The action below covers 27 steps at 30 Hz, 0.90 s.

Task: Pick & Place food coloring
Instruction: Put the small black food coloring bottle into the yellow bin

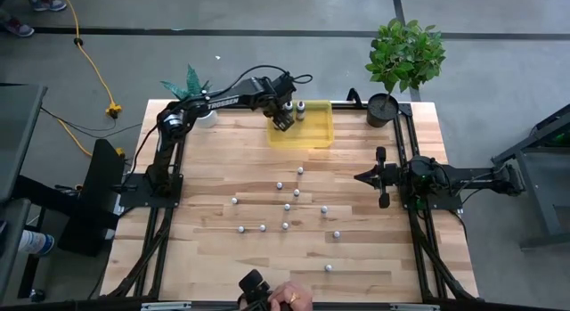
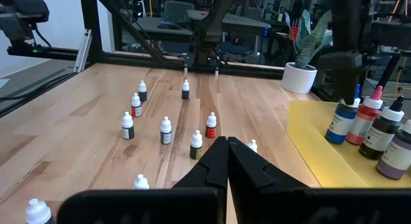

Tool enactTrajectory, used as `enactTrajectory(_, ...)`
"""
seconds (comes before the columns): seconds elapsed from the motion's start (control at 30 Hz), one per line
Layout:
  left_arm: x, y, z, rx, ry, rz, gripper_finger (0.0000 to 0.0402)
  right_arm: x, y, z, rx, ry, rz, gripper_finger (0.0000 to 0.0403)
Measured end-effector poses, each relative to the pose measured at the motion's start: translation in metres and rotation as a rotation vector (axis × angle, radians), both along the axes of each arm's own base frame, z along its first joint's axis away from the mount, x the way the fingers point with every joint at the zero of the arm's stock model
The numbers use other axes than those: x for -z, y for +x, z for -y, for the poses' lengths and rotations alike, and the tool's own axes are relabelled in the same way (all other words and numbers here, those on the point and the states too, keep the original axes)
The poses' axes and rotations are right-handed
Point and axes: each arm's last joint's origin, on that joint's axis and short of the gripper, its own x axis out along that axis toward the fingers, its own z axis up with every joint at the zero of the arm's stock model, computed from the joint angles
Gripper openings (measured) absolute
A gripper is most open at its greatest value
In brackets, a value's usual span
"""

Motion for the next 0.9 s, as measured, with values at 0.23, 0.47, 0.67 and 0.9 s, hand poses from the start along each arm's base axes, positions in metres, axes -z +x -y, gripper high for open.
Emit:
enactTrajectory(0.23,-0.029,-0.009,0.008,-0.006,0.069,0.027,0.0184,0.0,0.0,0.0,0.0,0.0,0.0,0.0)
enactTrajectory(0.47,-0.082,-0.033,0.04,0.015,0.114,0.075,0.0184,0.0,0.0,0.0,0.0,0.0,0.0,0.0)
enactTrajectory(0.67,-0.117,-0.061,0.089,0.011,0.042,0.058,0.0184,0.0,0.0,0.0,0.0,0.0,0.0,0.0)
enactTrajectory(0.9,-0.131,-0.076,0.139,-0.032,-0.058,0.031,0.0184,0.0,0.0,0.0,-0.001,0.0,0.0,0.0)
